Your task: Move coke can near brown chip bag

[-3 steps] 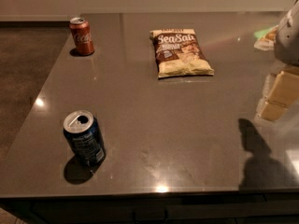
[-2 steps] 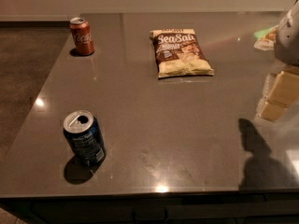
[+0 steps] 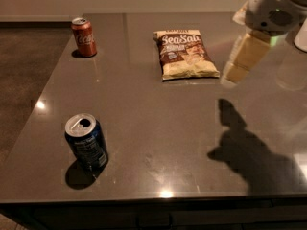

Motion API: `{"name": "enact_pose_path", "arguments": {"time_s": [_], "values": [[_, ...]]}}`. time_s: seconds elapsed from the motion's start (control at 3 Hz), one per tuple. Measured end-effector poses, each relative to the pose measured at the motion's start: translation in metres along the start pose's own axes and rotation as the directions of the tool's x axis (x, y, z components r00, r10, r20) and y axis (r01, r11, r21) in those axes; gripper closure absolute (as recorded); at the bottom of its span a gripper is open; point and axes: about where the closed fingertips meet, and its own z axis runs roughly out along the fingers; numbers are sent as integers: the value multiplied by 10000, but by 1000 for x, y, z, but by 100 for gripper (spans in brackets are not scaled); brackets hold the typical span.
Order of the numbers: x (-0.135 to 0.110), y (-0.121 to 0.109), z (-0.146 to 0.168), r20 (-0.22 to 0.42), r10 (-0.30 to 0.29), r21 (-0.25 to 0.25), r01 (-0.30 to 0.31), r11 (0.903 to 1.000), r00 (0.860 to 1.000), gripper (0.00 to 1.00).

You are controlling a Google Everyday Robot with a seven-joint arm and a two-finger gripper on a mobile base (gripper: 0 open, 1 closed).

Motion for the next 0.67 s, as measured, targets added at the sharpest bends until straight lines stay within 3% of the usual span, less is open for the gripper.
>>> {"name": "enact_pose_path", "arguments": {"time_s": [0.67], "values": [[-64,-39,32,1078,118,459,-169,9988,9941,0]]}}
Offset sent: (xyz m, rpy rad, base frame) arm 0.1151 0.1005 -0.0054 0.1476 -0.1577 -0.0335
